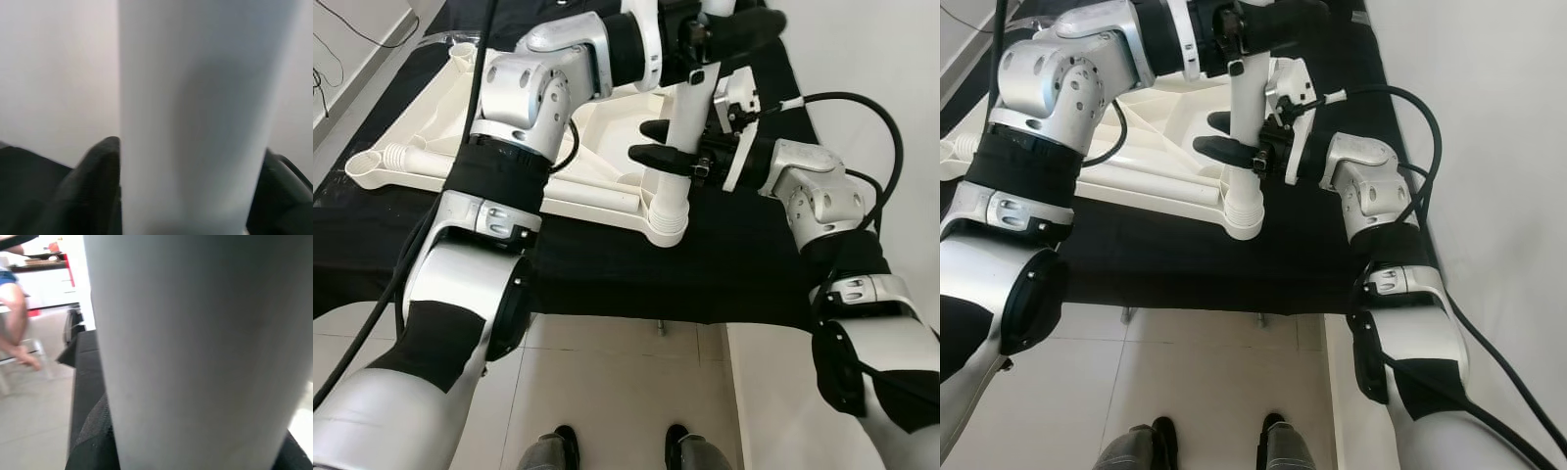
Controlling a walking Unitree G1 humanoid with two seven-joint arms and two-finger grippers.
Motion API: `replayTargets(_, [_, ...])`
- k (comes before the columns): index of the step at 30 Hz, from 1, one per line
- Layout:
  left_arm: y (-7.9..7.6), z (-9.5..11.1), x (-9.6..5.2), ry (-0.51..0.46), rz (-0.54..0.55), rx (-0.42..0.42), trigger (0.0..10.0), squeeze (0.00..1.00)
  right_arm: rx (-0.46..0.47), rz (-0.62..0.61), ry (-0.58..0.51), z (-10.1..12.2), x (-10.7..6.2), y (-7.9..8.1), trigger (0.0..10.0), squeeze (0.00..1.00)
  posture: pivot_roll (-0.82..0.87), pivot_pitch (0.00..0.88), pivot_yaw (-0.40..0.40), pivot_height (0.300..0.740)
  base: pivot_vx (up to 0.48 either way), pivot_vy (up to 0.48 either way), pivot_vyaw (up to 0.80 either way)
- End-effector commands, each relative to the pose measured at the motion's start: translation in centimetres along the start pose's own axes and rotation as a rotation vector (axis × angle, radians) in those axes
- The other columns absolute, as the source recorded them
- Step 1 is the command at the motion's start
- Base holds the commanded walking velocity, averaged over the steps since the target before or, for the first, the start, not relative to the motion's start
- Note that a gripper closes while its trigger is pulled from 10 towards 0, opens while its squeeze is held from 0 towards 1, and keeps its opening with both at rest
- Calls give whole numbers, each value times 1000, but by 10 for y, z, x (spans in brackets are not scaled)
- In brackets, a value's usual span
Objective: Building children table
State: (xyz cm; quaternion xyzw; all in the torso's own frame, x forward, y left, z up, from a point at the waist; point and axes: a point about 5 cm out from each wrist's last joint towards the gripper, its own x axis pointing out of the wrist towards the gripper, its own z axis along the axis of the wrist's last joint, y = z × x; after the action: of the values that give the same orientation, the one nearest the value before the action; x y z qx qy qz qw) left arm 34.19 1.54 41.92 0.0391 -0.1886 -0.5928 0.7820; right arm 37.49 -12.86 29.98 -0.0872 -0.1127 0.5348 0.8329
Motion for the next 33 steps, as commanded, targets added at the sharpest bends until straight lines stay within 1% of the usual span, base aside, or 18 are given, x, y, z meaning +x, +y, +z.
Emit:
replayTargets(1, [-12,-5,17,15,-16,-2,10000,1000,-28,-89,66,-19,23,27,0,0,8,266,16,740,0,0,0])
replayTargets(2, [-12,-5,17,15,-16,-2,10000,1000,-28,-89,66,-19,23,27,0,0,8,266,16,740,0,0,0])
replayTargets(3, [-11,-5,16,13,-6,-7,10000,733,-42,-292,137,-32,20,29,0,0,8,266,16,740,0,0,0])
replayTargets(4, [-10,-5,15,12,-1,-16,10000,0,-48,-452,191,-43,15,34,0,0,8,266,16,740,0,0,0])
replayTargets(5, [-10,-5,15,12,-1,-16,10000,0,-48,-452,191,-43,15,34,0,0,8,266,16,740,0,0,0])
replayTargets(6, [-8,-4,13,12,1,-27,10000,0,18,-605,223,-53,10,40,0,0,3,284,31,740,0,0,0])
replayTargets(7, [-8,-4,13,12,1,-27,10000,0,18,-605,223,-53,10,40,0,0,3,284,31,740,0,0,0])
replayTargets(8, [-8,-5,12,17,-3,-33,10000,0,26,-681,246,-57,8,47,0,0,-4,280,36,740,0,0,0])
replayTargets(9, [-8,-5,12,17,-3,-33,10000,0,26,-681,246,-57,8,47,0,0,-4,280,36,740,0,0,0])
replayTargets(10, [-8,-5,12,22,-8,-37,10000,0,56,-703,250,-59,9,54,0,0,-4,276,40,740,0,0,0])
replayTargets(11, [-11,-5,12,22,-24,-42,10000,0,55,-715,241,-56,14,58,0,0,-8,269,48,740,0,0,0])
replayTargets(13, [-11,-5,12,22,-24,-42,10000,0,55,-715,241,-56,14,58,0,0,-8,269,48,740,0,0,0])
replayTargets(14, [-12,-4,13,18,-38,-44,10000,0,54,-705,232,-53,18,55,0,0,-16,263,46,740,0,0,0])
replayTargets(21, [-10,-4,11,14,-34,-45,10000,0,40,-696,230,-50,19,49,0,0,-16,264,44,740,0,0,0])
replayTargets(22, [-9,-5,10,13,-31,-53,0,0,41,-739,235,-47,17,53,0,0,-14,262,36,740,0,0,0])
replayTargets(27, [-10,-6,10,15,-36,-66,0,0,51,-789,245,-42,16,57,0,0,-11,263,36,740,0,0,0])
replayTargets(33, [-9,-6,10,21,-38,-53,0,0,61,-784,240,-41,17,58,0,0,-9,262,37,740,0,0,0])
